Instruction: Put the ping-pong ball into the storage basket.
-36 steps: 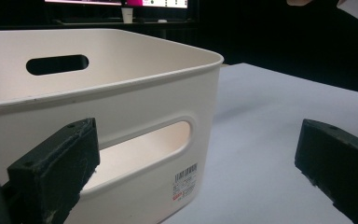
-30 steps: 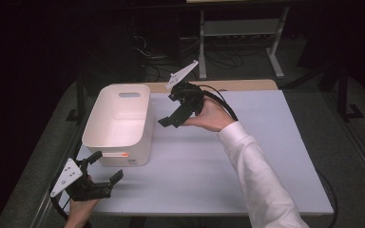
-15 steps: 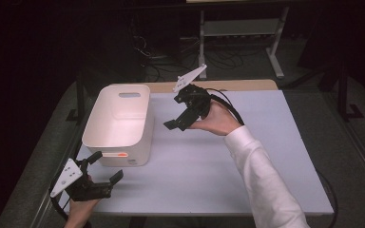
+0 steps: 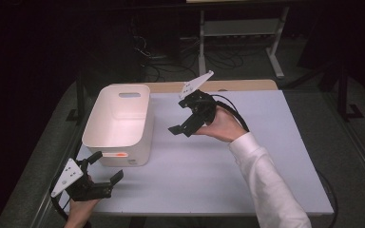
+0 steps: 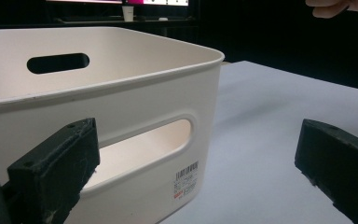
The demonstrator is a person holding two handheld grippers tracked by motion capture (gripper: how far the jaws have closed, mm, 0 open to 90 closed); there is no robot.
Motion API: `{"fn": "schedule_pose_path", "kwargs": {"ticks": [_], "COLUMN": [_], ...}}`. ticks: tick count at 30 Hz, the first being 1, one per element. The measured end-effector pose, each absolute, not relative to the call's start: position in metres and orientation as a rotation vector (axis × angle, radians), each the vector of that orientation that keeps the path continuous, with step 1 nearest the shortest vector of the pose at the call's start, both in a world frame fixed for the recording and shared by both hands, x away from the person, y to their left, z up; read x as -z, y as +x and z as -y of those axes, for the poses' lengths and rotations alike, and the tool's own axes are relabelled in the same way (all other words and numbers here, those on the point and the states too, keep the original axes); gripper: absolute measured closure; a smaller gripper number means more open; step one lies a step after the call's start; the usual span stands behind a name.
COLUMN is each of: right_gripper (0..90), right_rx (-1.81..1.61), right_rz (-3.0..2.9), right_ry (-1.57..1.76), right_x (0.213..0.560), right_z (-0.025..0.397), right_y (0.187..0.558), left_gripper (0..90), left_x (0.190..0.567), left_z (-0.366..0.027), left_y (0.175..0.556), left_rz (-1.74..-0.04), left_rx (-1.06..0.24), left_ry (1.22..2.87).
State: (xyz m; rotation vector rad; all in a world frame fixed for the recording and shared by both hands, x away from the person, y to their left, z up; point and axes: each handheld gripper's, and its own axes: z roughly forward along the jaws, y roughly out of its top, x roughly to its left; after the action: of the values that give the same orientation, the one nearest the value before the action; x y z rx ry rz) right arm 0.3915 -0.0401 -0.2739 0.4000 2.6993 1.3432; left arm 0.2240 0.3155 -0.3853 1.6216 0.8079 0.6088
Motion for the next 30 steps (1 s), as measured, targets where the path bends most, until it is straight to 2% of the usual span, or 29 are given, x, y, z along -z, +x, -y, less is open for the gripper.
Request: {"fn": "schedule_pose_path", "kwargs": {"ticks": [30], "right_gripper": [0.0], "right_rx": [-1.403], "right_rz": [-2.632], "right_ry": [0.500], "right_x": [0.290], "right_z": [0.079], "right_y": [0.376], "left_gripper": [0.0], "left_x": [0.385], "left_z": [-0.316], "left_y": [0.223], "left_rz": [-0.801], "left_rx": [-0.619], "left_ry": [1.620]}}
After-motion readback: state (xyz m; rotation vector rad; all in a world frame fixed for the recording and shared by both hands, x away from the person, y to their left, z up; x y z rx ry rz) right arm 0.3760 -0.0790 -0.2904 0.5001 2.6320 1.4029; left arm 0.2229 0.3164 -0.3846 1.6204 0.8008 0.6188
